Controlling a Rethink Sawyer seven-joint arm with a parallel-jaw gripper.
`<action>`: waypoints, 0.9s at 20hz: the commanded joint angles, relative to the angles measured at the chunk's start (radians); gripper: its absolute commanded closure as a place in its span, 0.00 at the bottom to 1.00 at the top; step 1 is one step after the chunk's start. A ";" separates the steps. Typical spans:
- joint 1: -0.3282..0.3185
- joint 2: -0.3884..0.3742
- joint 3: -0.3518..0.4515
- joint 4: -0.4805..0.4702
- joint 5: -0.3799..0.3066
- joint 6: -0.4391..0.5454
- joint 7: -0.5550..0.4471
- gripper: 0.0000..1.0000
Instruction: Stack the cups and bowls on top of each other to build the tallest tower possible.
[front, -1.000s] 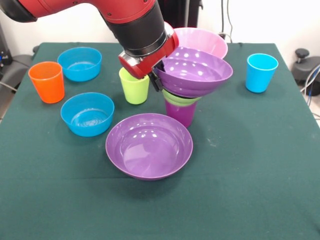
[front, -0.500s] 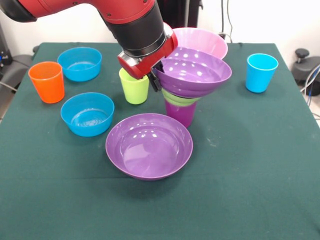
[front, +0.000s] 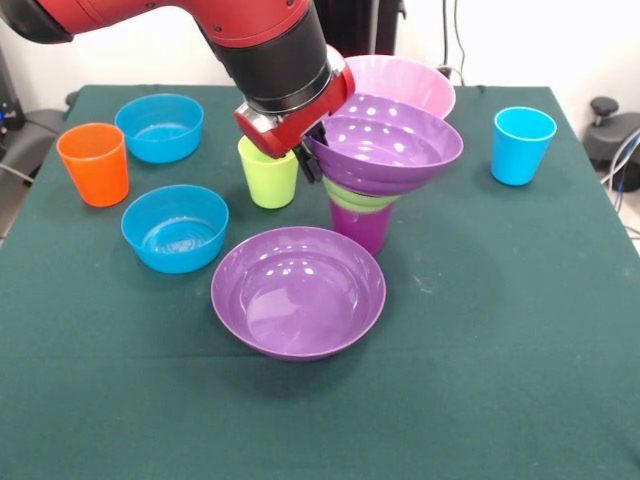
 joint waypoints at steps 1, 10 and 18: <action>0.044 -0.005 -0.060 0.007 -0.079 0.037 -0.249 1.00; 0.050 0.002 -0.064 -0.003 -0.076 0.045 -0.246 1.00; 0.052 0.004 -0.070 -0.004 -0.086 0.042 -0.253 1.00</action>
